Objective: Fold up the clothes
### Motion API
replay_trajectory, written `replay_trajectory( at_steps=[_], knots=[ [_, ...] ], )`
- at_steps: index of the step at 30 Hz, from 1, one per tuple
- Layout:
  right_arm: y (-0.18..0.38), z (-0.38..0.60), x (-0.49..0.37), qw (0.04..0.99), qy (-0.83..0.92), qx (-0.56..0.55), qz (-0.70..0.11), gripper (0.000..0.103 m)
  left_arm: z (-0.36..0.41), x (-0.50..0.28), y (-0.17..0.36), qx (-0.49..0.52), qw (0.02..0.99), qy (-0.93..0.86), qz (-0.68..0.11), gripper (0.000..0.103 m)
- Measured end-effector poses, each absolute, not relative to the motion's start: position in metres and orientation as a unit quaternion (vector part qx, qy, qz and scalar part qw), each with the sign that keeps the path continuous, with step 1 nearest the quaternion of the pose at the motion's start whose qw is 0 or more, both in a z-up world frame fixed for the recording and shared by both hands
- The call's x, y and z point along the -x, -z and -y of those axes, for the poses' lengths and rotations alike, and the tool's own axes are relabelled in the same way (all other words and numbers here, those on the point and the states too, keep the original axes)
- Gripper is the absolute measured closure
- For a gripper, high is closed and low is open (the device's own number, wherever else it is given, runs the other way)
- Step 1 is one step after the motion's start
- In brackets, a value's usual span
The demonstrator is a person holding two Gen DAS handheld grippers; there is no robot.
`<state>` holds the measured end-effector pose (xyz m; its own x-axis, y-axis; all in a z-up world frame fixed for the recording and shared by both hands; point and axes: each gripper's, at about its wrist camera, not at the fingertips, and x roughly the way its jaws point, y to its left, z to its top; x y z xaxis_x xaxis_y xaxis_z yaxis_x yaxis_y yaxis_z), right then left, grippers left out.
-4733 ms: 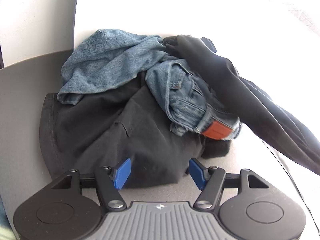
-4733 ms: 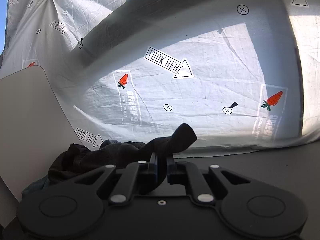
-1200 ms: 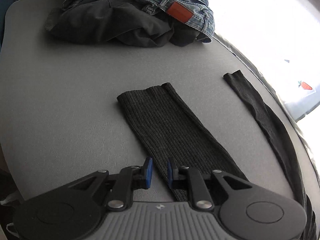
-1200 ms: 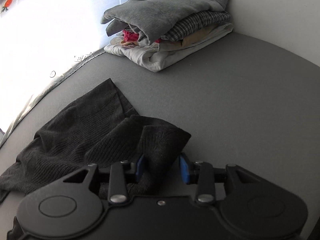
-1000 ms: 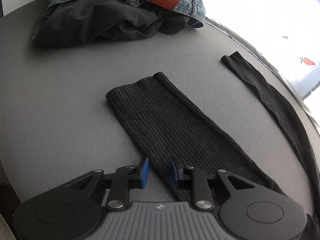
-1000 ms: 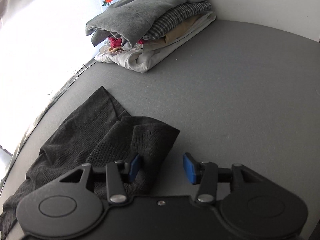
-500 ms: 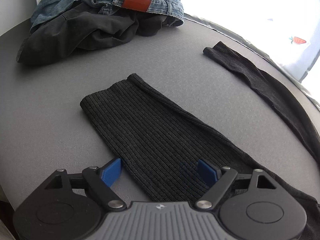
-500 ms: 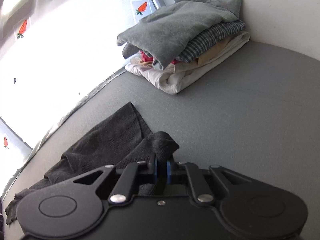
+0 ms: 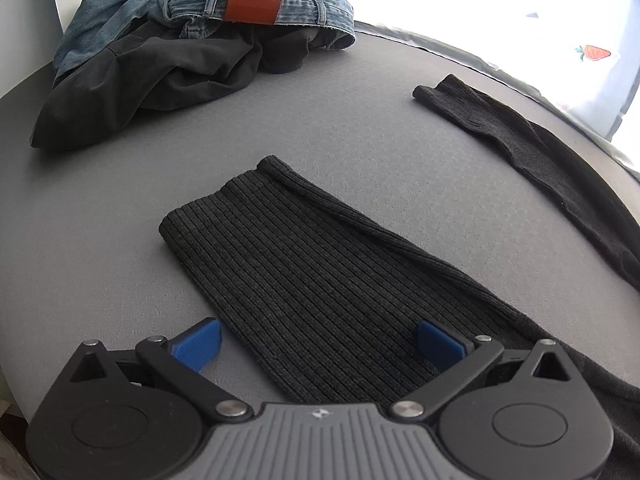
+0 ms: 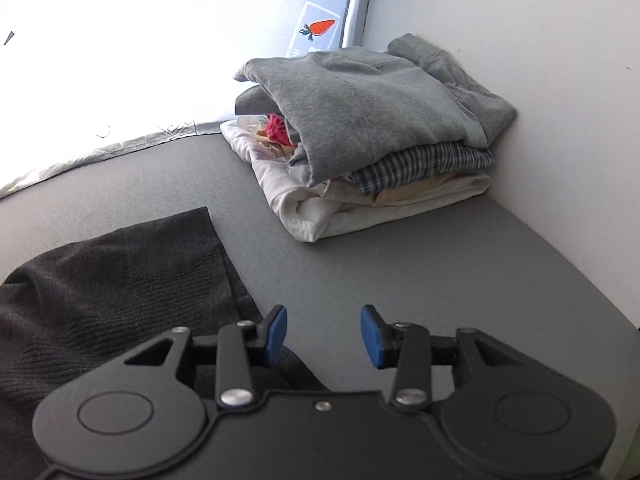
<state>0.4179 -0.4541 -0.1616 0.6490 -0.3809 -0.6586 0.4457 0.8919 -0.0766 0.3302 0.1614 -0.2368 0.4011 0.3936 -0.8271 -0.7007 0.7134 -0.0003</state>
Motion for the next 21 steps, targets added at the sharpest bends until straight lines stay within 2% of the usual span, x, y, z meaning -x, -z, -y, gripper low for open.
replay_trajectory(
  at_steps=[3, 5, 10, 12, 13, 14, 15, 16, 17, 21],
  knots=[
    [0.165, 0.456, -0.448, 0.917, 0.16, -0.07, -0.358, 0.06, -0.165, -0.335, 0.235, 0.185, 0.809, -0.335, -0.447, 0.0],
    [0.171, 0.453, -0.47, 0.921, 0.119, -0.076, -0.363, 0.066, -0.166, -0.337, 0.235, 0.187, 0.806, -0.337, -0.45, 0.0],
    [0.2, 0.456, -0.513, 0.901, 0.115, -0.074, -0.411, 0.068, -0.167, -0.338, 0.235, 0.19, 0.803, -0.339, -0.452, 0.0],
    [0.201, 0.455, -0.513, 0.905, 0.111, -0.071, -0.404, 0.068, -0.167, -0.338, 0.235, 0.191, 0.802, -0.341, -0.452, 0.0],
    [0.201, 0.453, -0.512, 0.908, 0.109, -0.066, -0.4, 0.072, -0.167, -0.338, 0.235, 0.192, 0.801, -0.342, -0.453, 0.0],
    [0.201, 0.452, -0.511, 0.909, 0.103, -0.067, -0.397, 0.083, -0.167, -0.339, 0.235, 0.192, 0.8, -0.343, -0.453, 0.0],
    [0.201, 0.451, -0.509, 0.912, 0.1, -0.068, -0.392, 0.088, -0.168, -0.339, 0.235, 0.193, 0.799, -0.345, -0.453, 0.0],
    [0.201, 0.45, -0.507, 0.914, 0.1, -0.059, -0.388, 0.099, -0.168, -0.34, 0.235, 0.194, 0.798, -0.346, -0.454, 0.0],
    [0.201, 0.448, -0.506, 0.916, 0.1, -0.051, -0.384, 0.103, -0.168, -0.341, 0.235, 0.195, 0.797, -0.346, -0.455, 0.0],
    [0.188, 0.456, -0.503, 0.928, 0.115, -0.04, -0.353, 0.103, -0.169, -0.342, 0.235, 0.196, 0.795, -0.346, -0.457, 0.0]
  ],
)
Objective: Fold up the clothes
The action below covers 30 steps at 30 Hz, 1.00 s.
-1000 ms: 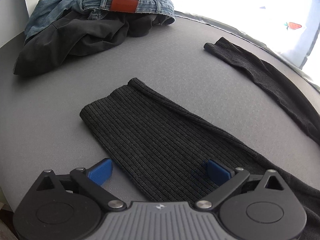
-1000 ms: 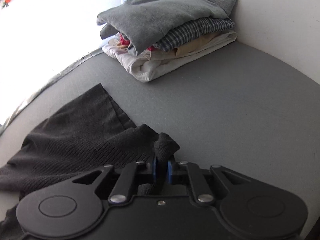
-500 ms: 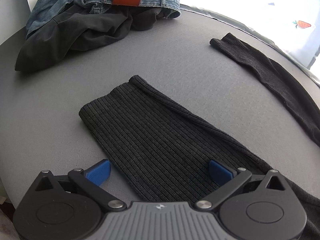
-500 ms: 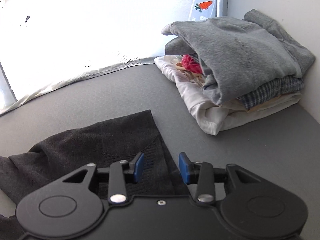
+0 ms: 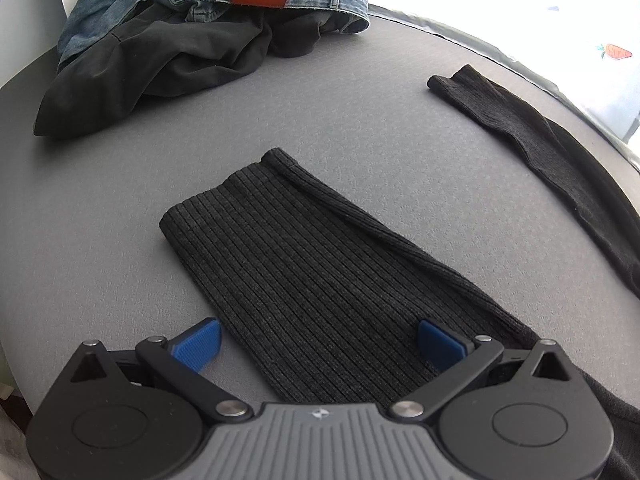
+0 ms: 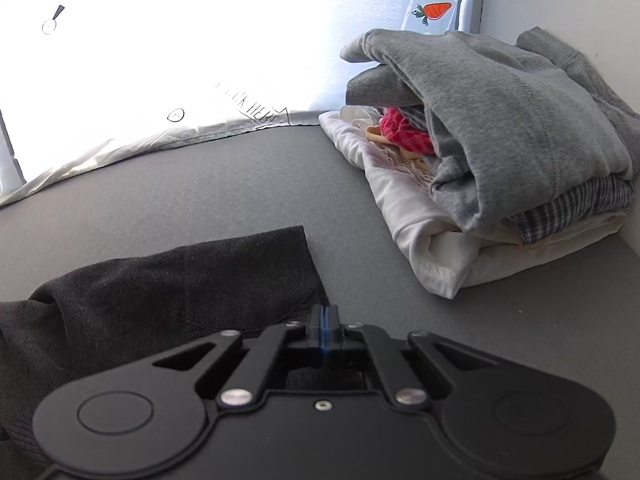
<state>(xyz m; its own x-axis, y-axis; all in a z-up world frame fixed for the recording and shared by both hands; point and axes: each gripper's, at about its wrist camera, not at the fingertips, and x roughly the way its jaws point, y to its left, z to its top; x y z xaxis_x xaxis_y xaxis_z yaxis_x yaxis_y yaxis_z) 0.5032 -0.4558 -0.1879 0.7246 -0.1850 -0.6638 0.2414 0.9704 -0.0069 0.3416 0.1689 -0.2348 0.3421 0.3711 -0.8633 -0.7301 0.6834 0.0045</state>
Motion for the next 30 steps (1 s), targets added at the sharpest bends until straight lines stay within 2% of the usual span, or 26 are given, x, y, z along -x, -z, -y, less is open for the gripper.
replay_trajectory(
  at_steps=[2, 7, 9, 10, 11, 14, 16, 17, 18, 26, 30],
  knots=[
    [0.178, 0.463, -0.506, 0.932, 0.13, -0.033, -0.338, 0.103, -0.169, -0.341, 0.235, 0.196, 0.795, -0.346, -0.457, 0.0],
    [0.176, 0.476, -0.512, 0.925, 0.092, -0.077, -0.361, 0.101, -0.168, -0.34, 0.236, 0.194, 0.798, -0.348, -0.452, 0.0],
    [0.183, 0.469, -0.512, 0.921, 0.078, -0.074, -0.375, 0.089, -0.167, -0.339, 0.236, 0.193, 0.799, -0.348, -0.45, 0.0],
    [0.186, 0.465, -0.511, 0.919, 0.071, -0.073, -0.382, 0.076, -0.167, -0.339, 0.236, 0.193, 0.8, -0.348, -0.449, 0.0],
    [0.19, 0.461, -0.511, 0.916, 0.069, -0.067, -0.39, 0.07, -0.167, -0.339, 0.236, 0.193, 0.8, -0.348, -0.449, 0.0],
    [0.2, 0.453, -0.509, 0.911, 0.067, -0.059, -0.403, 0.068, -0.167, -0.338, 0.235, 0.192, 0.8, -0.349, -0.448, 0.0],
    [0.2, 0.45, -0.507, 0.913, 0.064, -0.059, -0.398, 0.071, -0.167, -0.338, 0.235, 0.192, 0.801, -0.349, -0.448, 0.0],
    [0.2, 0.45, -0.506, 0.913, 0.062, -0.064, -0.397, 0.088, -0.167, -0.338, 0.235, 0.192, 0.801, -0.349, -0.447, 0.0],
    [0.2, 0.451, -0.506, 0.914, 0.059, -0.068, -0.396, 0.099, -0.167, -0.338, 0.235, 0.192, 0.801, -0.349, -0.447, 0.0],
    [0.179, 0.44, -0.506, 0.934, 0.098, 0.021, -0.344, 0.099, -0.166, -0.338, 0.235, 0.191, 0.802, -0.349, -0.445, 0.0],
    [0.193, 0.441, -0.523, 0.919, 0.118, 0.025, -0.375, 0.099, -0.167, -0.339, 0.235, 0.192, 0.802, -0.351, -0.444, 0.0]
  ],
)
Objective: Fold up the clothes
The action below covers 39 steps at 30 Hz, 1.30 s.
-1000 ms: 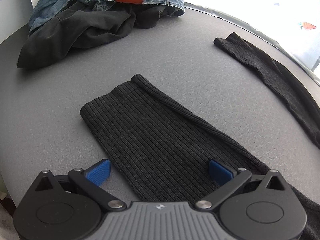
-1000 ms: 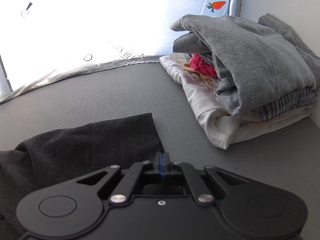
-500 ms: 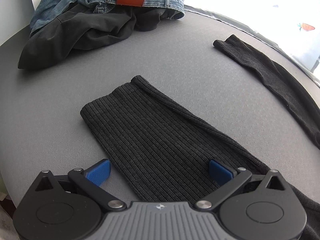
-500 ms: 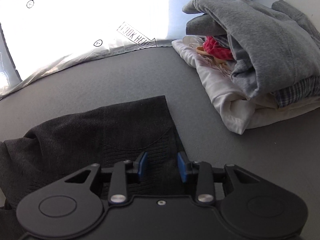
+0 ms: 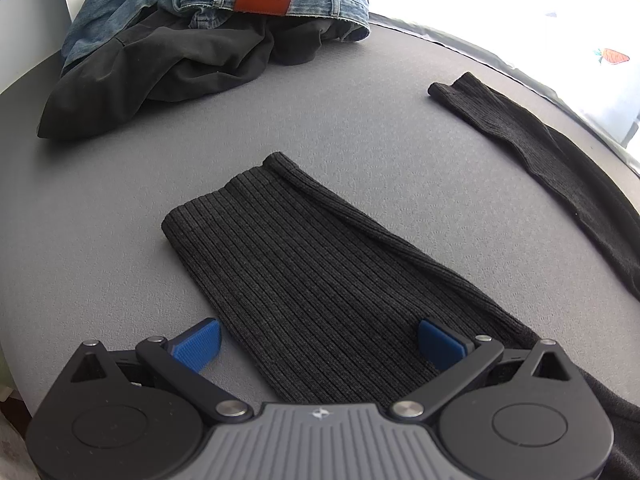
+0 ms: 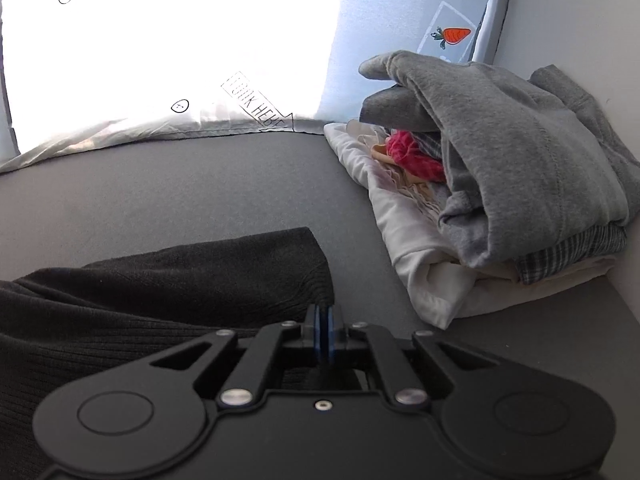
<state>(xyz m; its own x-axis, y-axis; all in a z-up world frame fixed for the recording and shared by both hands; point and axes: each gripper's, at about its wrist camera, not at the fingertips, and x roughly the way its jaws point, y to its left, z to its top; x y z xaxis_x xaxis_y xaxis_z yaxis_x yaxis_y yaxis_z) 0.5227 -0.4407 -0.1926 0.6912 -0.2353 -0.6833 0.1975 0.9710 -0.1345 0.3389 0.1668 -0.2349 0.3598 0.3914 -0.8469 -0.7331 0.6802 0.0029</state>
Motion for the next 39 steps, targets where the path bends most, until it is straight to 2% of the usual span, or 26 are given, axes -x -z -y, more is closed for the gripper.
replay_trajectory(
  at_steps=[3, 4, 5, 6, 7, 10, 14, 19, 26, 29, 30, 31, 32, 34, 36, 38, 39],
  knots=[
    [0.204, 0.427, -0.526, 0.911, 0.137, 0.06, -0.385, 0.097, -0.171, -0.342, 0.233, 0.199, 0.797, -0.348, -0.452, 0.0],
    [0.204, 0.422, -0.527, 0.908, 0.147, 0.07, -0.386, 0.088, -0.174, -0.343, 0.233, 0.203, 0.793, -0.347, -0.458, 0.0],
    [0.204, 0.42, -0.527, 0.908, 0.16, 0.073, -0.38, 0.068, -0.176, -0.346, 0.231, 0.208, 0.788, -0.346, -0.465, 0.0],
    [0.204, 0.417, -0.527, 0.908, 0.172, 0.076, -0.375, 0.056, -0.179, -0.348, 0.23, 0.215, 0.782, -0.347, -0.471, 0.0],
    [0.204, 0.418, -0.526, 0.909, 0.176, 0.066, -0.373, 0.036, -0.182, -0.35, 0.228, 0.223, 0.776, -0.35, -0.474, 0.0],
    [0.209, 0.426, -0.52, 0.912, 0.189, -0.004, -0.364, 0.029, -0.188, -0.35, 0.218, 0.265, 0.773, -0.353, -0.456, 0.0],
    [0.224, 0.445, -0.504, 0.918, 0.199, -0.115, -0.322, 0.0, -0.194, -0.355, 0.202, 0.329, 0.783, -0.328, -0.415, 0.0],
    [0.226, 0.433, -0.507, 0.919, 0.207, -0.089, -0.324, 0.0, -0.192, -0.389, 0.191, 0.351, 0.802, -0.285, -0.391, 0.0],
    [0.225, 0.435, -0.508, 0.919, 0.208, -0.092, -0.322, 0.0, -0.18, -0.463, 0.202, 0.385, 0.806, -0.222, -0.39, 0.0],
    [0.226, 0.434, -0.507, 0.919, 0.209, -0.092, -0.322, 0.0, -0.172, -0.491, 0.206, 0.397, 0.813, -0.197, -0.378, 0.008],
    [0.226, 0.434, -0.508, 0.919, 0.21, -0.092, -0.322, 0.0, -0.171, -0.501, 0.208, 0.406, 0.813, -0.186, -0.374, 0.018],
    [0.226, 0.434, -0.508, 0.919, 0.21, -0.092, -0.322, 0.0, -0.171, -0.511, 0.211, 0.418, 0.811, -0.174, -0.371, 0.036],
    [0.226, 0.434, -0.508, 0.918, 0.211, -0.092, -0.322, 0.0, -0.171, -0.521, 0.213, 0.428, 0.809, -0.162, -0.369, 0.047],
    [0.226, 0.434, -0.508, 0.918, 0.213, -0.092, -0.322, 0.0, -0.171, -0.542, 0.218, 0.441, 0.806, -0.143, -0.368, 0.079],
    [0.226, 0.434, -0.509, 0.918, 0.214, -0.093, -0.321, 0.0, -0.171, -0.559, 0.219, 0.446, 0.808, -0.126, -0.364, 0.089],
    [0.226, 0.433, -0.509, 0.917, 0.216, -0.094, -0.321, 0.0, -0.17, -0.577, 0.22, 0.442, 0.812, -0.123, -0.361, 0.089],
    [0.226, 0.433, -0.509, 0.917, 0.216, -0.094, -0.321, 0.0, -0.169, -0.584, 0.22, 0.44, 0.813, -0.125, -0.361, 0.085]
  ],
)
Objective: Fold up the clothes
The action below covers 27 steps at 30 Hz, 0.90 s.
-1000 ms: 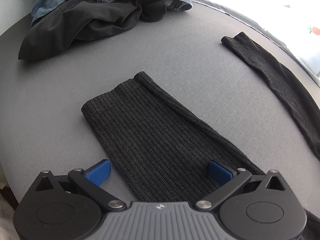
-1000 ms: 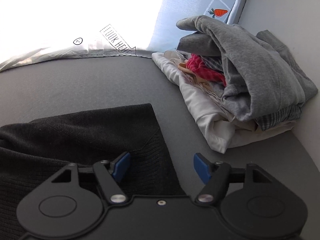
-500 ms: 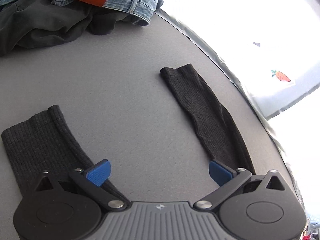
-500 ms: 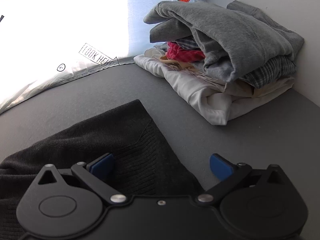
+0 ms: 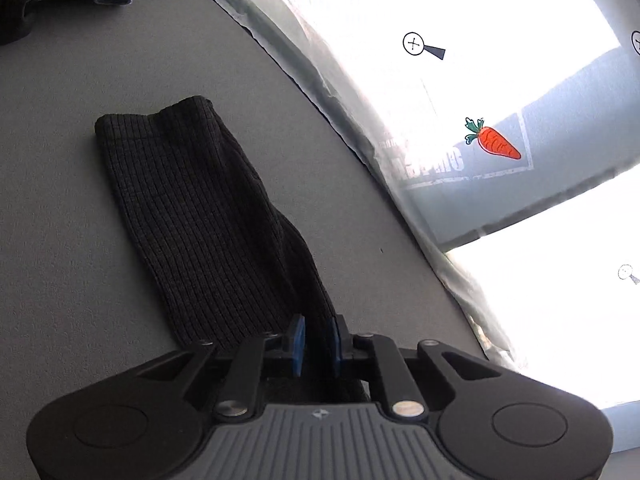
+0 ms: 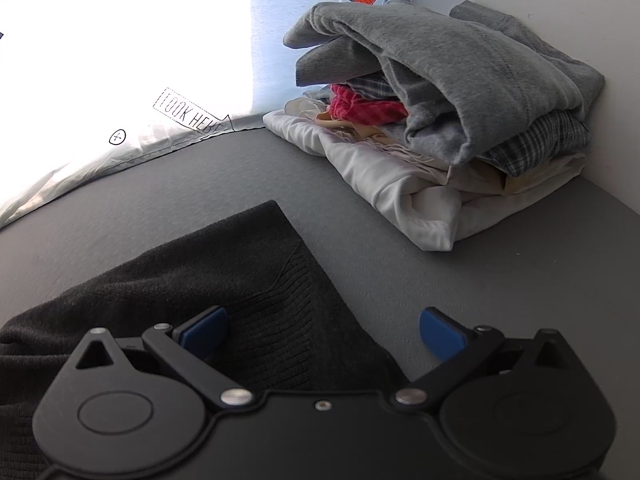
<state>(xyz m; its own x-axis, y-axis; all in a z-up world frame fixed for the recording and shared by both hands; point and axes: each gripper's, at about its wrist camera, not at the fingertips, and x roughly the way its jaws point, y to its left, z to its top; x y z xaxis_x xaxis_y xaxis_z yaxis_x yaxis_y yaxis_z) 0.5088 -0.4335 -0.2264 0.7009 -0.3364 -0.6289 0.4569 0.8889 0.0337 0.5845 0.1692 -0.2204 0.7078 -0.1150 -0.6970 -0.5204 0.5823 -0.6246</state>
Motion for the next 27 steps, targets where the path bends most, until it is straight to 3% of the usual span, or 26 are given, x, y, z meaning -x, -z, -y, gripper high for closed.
replay_trajectory(
  at_steps=[4, 6, 8, 9, 10, 13, 16, 20, 23, 27],
  knots=[
    [0.227, 0.433, -0.509, 0.917, 0.217, -0.094, -0.32, 0.0, -0.165, -0.612, 0.227, 0.407, 0.815, -0.148, -0.384, 0.064],
    [0.227, 0.433, -0.509, 0.917, 0.217, -0.095, -0.32, 0.0, -0.162, -0.624, 0.23, 0.387, 0.821, -0.157, -0.39, 0.062],
    [0.227, 0.433, -0.509, 0.917, 0.217, -0.095, -0.32, 0.0, -0.155, -0.63, 0.23, 0.362, 0.836, -0.158, -0.381, 0.065],
    [0.227, 0.433, -0.509, 0.917, 0.217, -0.095, -0.32, 0.0, -0.15, -0.632, 0.23, 0.345, 0.842, -0.163, -0.381, 0.074],
    [0.227, 0.433, -0.509, 0.917, 0.217, -0.095, -0.32, 0.0, -0.147, -0.635, 0.23, 0.332, 0.846, -0.167, -0.383, 0.098],
    [0.227, 0.433, -0.508, 0.917, 0.217, -0.096, -0.319, 0.0, -0.15, -0.627, 0.221, 0.368, 0.845, -0.159, -0.354, 0.099],
    [0.227, 0.433, -0.508, 0.917, 0.217, -0.096, -0.319, 0.0, -0.152, -0.6, 0.183, 0.399, 0.867, -0.126, -0.271, 0.099],
    [0.227, 0.434, -0.508, 0.918, 0.217, -0.096, -0.319, 0.0, -0.134, -0.548, 0.129, 0.354, 0.911, -0.088, -0.194, 0.099],
    [0.227, 0.434, -0.508, 0.918, 0.217, -0.097, -0.319, 0.0, -0.123, -0.51, 0.127, 0.315, 0.919, -0.119, -0.204, 0.099],
    [0.227, 0.434, -0.508, 0.918, 0.217, -0.097, -0.319, 0.0, -0.149, -0.447, 0.186, 0.37, 0.855, -0.213, -0.294, 0.099]
  ],
)
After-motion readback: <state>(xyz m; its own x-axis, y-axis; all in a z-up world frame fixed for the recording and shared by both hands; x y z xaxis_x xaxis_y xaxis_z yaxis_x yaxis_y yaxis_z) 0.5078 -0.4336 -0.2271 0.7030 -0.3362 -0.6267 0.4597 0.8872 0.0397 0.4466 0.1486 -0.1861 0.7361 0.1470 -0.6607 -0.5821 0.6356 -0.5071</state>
